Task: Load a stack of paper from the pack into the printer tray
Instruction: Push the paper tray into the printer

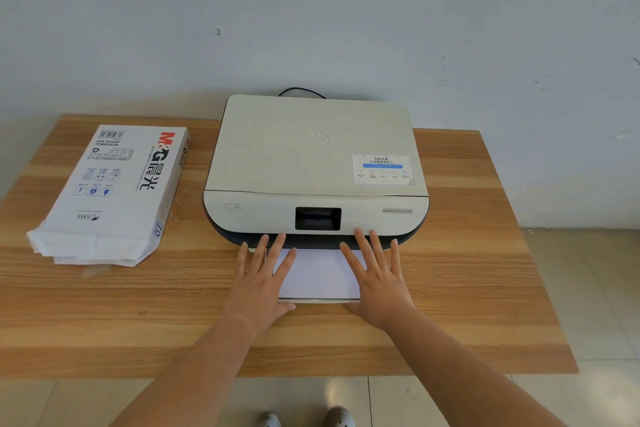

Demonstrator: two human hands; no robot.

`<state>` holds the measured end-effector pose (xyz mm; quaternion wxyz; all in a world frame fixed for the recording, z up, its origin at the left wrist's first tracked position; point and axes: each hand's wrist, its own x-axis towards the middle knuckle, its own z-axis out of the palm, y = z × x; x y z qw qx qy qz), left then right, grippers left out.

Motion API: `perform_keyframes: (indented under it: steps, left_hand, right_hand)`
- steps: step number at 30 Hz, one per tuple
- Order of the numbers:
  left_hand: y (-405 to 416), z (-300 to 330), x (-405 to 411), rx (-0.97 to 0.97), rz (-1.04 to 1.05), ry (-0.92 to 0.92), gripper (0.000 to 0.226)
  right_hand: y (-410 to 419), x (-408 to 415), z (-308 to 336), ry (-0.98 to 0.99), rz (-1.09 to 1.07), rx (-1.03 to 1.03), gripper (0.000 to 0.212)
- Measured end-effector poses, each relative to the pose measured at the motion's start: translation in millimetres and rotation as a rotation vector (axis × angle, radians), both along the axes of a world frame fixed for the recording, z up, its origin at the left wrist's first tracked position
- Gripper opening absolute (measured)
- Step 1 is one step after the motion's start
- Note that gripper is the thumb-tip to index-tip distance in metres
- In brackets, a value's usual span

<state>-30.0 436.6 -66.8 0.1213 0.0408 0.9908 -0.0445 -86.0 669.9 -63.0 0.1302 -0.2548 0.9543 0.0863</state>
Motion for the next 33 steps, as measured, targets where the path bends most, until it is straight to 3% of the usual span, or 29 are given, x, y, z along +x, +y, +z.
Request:
perform_keyframes:
  steps: [33]
  left_hand:
    - [-5.3, -0.6, -31.8, -0.025, 0.012, 0.077, 0.111]
  right_hand:
    - [-8.3, -23.8, 1.5, 0.080, -0.071, -0.040, 0.116]
